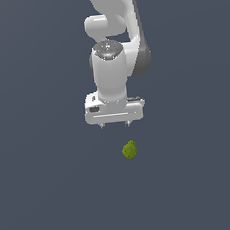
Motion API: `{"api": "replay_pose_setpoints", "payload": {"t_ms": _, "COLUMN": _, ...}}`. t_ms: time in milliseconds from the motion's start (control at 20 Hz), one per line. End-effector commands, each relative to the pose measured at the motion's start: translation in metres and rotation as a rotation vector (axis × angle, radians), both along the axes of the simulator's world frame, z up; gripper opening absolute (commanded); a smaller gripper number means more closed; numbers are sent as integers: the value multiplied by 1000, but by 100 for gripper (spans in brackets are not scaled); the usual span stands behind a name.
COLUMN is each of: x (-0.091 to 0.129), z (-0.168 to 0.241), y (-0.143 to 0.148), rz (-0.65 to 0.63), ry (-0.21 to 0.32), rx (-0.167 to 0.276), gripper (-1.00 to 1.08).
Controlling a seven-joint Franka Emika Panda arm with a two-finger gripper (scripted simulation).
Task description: Pick up the object and move it to a goal position.
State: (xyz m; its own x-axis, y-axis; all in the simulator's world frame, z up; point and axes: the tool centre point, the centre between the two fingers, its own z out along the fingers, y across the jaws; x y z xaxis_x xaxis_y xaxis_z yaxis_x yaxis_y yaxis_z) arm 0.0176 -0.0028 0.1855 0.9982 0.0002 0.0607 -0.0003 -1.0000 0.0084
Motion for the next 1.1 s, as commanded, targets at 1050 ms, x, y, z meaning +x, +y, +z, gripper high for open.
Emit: {"api": "replay_pose_setpoints", "payload": {"t_ms": 1050, "x": 2, "z": -11, "y": 2, "rz": -55, "ry": 7, "rx": 15, "gripper": 100}}
